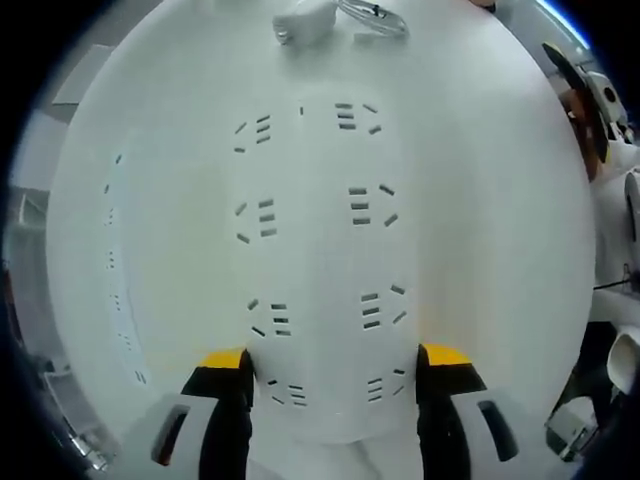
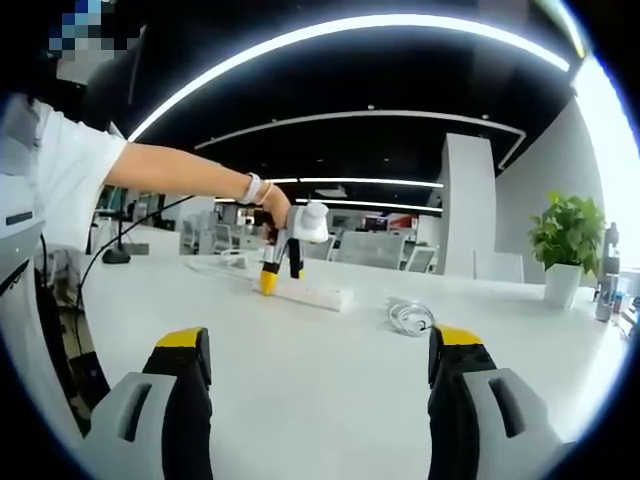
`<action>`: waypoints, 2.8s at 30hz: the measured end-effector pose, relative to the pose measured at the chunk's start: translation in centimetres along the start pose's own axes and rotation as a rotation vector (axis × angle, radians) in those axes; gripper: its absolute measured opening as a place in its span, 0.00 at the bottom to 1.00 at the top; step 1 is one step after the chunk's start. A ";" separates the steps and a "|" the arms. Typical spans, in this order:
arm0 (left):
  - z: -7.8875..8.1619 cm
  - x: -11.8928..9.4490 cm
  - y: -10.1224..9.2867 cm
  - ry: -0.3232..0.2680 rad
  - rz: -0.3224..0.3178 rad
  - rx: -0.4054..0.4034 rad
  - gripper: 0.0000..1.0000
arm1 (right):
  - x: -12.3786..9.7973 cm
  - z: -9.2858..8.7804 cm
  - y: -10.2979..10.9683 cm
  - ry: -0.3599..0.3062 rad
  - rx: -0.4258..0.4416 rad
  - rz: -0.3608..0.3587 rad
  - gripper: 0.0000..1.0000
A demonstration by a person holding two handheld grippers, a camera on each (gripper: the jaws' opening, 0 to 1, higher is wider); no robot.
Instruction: Straighten the power strip on the desk, plug the charger into it
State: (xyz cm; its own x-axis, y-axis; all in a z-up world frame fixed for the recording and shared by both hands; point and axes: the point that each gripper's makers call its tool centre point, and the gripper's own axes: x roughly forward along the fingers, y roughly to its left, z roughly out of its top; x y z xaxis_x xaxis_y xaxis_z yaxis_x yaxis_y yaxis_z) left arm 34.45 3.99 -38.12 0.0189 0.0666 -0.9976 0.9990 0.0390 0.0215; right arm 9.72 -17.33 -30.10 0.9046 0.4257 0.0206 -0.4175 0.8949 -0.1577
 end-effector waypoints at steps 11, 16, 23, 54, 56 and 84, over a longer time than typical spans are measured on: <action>-0.1 0.0 0.8 -0.001 -0.002 0.007 0.67 | -0.3 0.0 -0.1 0.000 -0.002 -0.010 0.90; -0.1 0.0 1.5 -0.001 -0.002 0.016 0.67 | -0.2 -0.1 0.0 0.003 -0.001 -0.010 0.89; -0.1 0.0 1.7 0.001 0.000 0.016 0.67 | -0.2 -0.3 0.2 0.005 0.000 -0.007 0.89; 1.4 -0.8 0.5 0.000 0.093 0.029 0.87 | -0.6 0.1 -0.6 -0.003 0.001 -0.016 0.89; 1.5 -1.0 0.4 -0.003 0.101 0.030 0.89 | -0.6 0.1 -0.6 -0.007 0.002 -0.017 0.89; 2.3 -4.2 1.7 -0.099 0.333 0.024 0.99 | -0.5 1.3 0.8 -0.031 -0.005 0.021 0.89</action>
State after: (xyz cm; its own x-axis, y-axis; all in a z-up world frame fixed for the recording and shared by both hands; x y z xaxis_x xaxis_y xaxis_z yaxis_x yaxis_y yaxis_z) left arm 36.19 1.51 -34.06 0.3469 -0.0259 -0.9375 0.9379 0.0077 0.3468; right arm 8.76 -16.64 -28.98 0.8925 0.4484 0.0483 -0.4359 0.8851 -0.1631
